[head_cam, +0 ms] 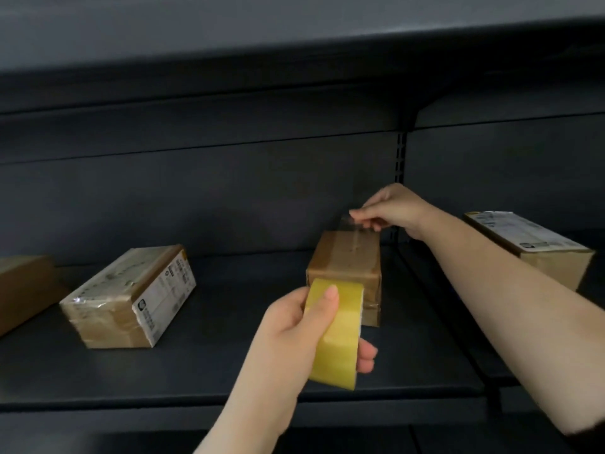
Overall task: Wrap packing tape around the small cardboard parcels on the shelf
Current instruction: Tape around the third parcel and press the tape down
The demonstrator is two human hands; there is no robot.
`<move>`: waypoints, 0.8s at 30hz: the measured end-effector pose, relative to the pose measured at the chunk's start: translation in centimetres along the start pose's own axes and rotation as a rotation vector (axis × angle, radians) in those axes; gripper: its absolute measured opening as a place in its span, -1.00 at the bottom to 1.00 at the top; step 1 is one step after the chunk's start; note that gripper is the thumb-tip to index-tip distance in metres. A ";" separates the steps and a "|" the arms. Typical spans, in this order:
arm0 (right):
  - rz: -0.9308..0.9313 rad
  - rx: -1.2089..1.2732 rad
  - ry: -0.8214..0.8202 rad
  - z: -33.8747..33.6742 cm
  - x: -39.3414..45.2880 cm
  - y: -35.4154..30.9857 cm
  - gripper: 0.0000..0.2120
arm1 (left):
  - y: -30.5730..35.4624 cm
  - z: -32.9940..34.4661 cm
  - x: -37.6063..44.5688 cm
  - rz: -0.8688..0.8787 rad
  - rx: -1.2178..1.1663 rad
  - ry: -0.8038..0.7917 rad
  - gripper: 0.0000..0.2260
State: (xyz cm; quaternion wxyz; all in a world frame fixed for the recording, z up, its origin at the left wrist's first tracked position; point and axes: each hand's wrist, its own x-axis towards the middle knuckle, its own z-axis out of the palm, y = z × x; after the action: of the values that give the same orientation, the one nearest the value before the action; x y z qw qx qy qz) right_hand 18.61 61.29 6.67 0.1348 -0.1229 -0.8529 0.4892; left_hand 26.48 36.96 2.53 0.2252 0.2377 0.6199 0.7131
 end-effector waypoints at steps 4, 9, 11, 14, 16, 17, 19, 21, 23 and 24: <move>-0.021 -0.017 0.032 0.4 0.3 0.7 -0.86 | 0.7 0.1 0.0 -0.018 0.009 -0.037 -0.74; -0.031 -0.040 0.036 0.3 1.0 1.2 -0.82 | 0.9 0.3 0.5 -0.031 0.037 -0.024 -0.87; -0.029 -0.056 0.025 0.4 1.2 1.3 -0.82 | 1.0 0.2 0.5 -0.051 0.044 -0.049 -0.89; -0.033 -0.087 0.047 0.6 1.4 1.5 -0.81 | 1.3 -0.2 0.7 -0.081 0.012 -0.097 -0.86; -0.034 -0.083 0.084 0.6 1.5 1.5 -0.79 | 1.3 -0.6 1.1 -0.086 -0.013 -0.095 -0.74; -0.036 -0.075 0.098 0.5 1.7 1.5 -0.78 | 1.3 -0.8 1.3 -0.081 -0.022 -0.079 -0.68; -0.037 -0.075 0.112 0.4 1.8 1.6 -0.75 | 1.2 -0.8 1.5 -0.083 -0.036 -0.044 -0.62; -0.040 -0.091 0.112 0.4 1.8 1.7 -0.73 | 1.3 -0.6 1.5 -0.086 -0.024 -0.035 -0.62; -0.035 -0.114 0.118 0.6 1.8 1.9 -0.72 | 1.2 -0.4 1.6 -0.084 -0.004 -0.027 -0.62; -0.033 -0.122 0.115 0.6 1.9 2.0 -0.72 | 1.1 -0.3 1.6 -0.080 0.006 -0.032 -0.62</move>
State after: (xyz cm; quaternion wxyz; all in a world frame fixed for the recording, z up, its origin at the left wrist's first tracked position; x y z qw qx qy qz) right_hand 16.77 62.43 4.85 0.1838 -0.1450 -0.8739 0.4261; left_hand 24.99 37.55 3.70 0.2627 0.2245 0.6273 0.6979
